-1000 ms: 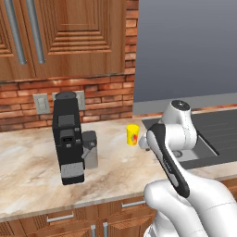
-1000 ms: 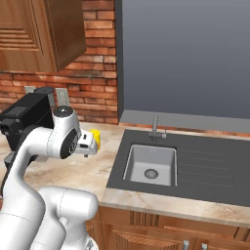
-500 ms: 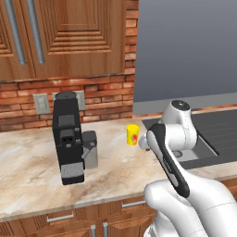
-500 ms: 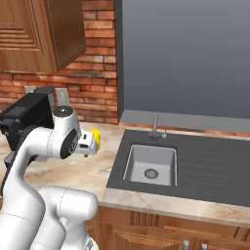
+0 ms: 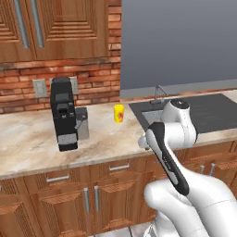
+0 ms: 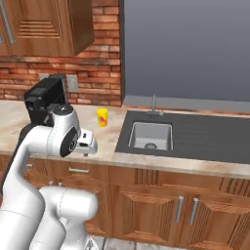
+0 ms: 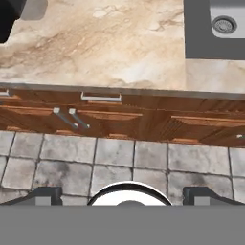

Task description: Pick the cup and bowl from the counter and place them on the counter next to the sink.

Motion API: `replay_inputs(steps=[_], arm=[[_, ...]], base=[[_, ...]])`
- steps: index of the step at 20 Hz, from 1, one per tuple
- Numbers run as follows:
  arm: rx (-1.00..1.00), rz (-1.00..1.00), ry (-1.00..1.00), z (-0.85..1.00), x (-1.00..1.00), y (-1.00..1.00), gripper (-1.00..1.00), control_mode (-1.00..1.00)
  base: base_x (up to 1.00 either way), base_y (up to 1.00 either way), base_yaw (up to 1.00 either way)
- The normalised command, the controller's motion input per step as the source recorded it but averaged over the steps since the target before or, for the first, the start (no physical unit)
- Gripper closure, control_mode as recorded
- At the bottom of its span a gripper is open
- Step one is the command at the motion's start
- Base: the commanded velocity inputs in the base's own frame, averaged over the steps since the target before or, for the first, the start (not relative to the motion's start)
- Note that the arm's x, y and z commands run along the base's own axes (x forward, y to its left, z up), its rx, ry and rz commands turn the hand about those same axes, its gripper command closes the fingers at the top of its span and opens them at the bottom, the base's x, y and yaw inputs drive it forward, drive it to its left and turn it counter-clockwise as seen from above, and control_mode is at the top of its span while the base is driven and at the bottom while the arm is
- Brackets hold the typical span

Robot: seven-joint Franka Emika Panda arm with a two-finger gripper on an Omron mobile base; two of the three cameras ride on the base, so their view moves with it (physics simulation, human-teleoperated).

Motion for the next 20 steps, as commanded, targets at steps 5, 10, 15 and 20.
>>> replay_inputs(steps=[5, 10, 15, 20], arm=[[0.0, 0.0, 0.0, 0.0, 0.0, 0.0, -1.0, 1.0], [0.0, 0.0, 0.0, 0.0, 0.0, 0.0, -1.0, 1.0], [0.0, 0.0, 0.0, 0.0, 0.0, 0.0, -1.0, 1.0], [0.0, 0.0, 0.0, 0.0, 0.0, 0.0, -1.0, 1.0]], base=[[-0.92, 0.02, 0.12], [-0.45, 0.49, 0.72], [-0.03, 0.6, 0.9], [0.0, 0.6, 0.93]])
